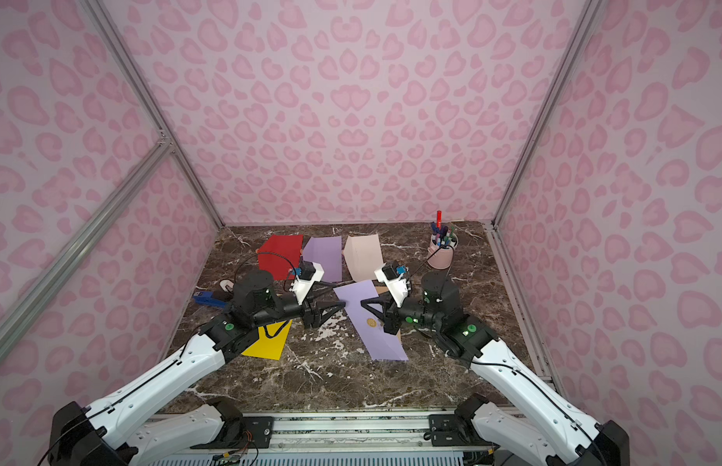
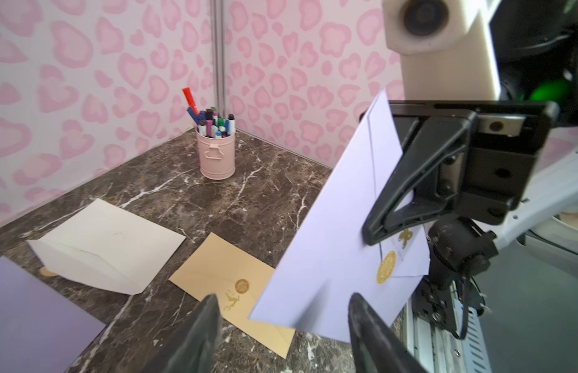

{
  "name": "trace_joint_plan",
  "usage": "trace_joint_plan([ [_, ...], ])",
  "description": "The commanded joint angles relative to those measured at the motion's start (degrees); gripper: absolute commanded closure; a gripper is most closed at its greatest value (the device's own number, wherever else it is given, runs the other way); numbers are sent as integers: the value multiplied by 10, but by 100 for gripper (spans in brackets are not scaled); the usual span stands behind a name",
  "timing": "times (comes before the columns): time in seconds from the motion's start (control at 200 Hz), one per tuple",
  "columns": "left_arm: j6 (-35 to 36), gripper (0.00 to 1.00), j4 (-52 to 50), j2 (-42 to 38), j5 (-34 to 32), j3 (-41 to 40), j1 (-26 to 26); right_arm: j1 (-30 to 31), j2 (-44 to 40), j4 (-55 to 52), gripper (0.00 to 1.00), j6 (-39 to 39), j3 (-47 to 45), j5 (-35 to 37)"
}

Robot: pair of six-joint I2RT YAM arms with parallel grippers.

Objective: Open the envelope
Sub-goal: Pick up the envelope from the envelope.

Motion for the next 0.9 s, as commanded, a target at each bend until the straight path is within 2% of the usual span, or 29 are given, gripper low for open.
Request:
trace_joint_plan([
  [0.0,-37,32,48,-27,-85,-20,7,-14,-12,67,100,53,-10,45],
  [0.115,-73,28,90,-64,-113,-57,20,-36,-5,109,100,102,-18,46],
  [0.25,-121,26,138,-73,-104,-93,37,-52,17,138,100,148,-20,47],
  [0.615,-209,26,216,29,-16,-92,45,-53,33,166,100,212,-27,54],
  [0.895,-241,24,266,43,48,-103,46,-53,31,165,100,226,-29,56],
])
